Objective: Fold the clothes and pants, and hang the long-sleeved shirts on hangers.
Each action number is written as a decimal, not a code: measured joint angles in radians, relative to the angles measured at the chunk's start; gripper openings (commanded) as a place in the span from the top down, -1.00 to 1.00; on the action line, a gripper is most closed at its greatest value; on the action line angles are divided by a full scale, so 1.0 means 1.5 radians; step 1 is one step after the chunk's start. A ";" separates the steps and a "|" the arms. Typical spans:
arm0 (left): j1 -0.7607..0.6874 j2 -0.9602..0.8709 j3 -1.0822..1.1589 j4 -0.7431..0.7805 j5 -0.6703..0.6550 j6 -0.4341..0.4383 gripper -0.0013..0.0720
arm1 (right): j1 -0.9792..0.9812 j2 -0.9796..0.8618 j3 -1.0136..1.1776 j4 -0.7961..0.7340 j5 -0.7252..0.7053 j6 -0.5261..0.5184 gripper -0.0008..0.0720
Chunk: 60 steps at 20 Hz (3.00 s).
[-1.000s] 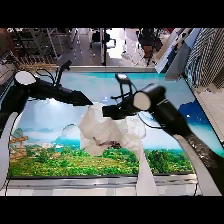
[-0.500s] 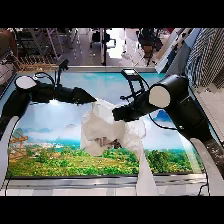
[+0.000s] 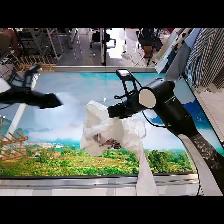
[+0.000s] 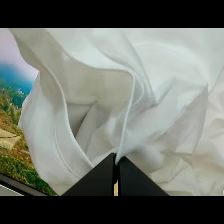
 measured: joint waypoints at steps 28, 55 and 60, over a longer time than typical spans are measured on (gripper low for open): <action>0.472 -0.027 -0.312 0.314 0.348 -0.091 0.92 | 0.000 -0.044 0.000 0.025 -0.066 -0.073 0.92; 0.164 0.024 -0.247 -0.566 -0.211 0.843 0.92 | 0.000 -0.043 0.001 -0.073 -0.036 -0.228 0.92; 0.154 0.016 -0.247 -0.611 -0.208 0.853 0.92 | 0.014 -0.043 0.001 -0.080 -0.036 -0.257 0.92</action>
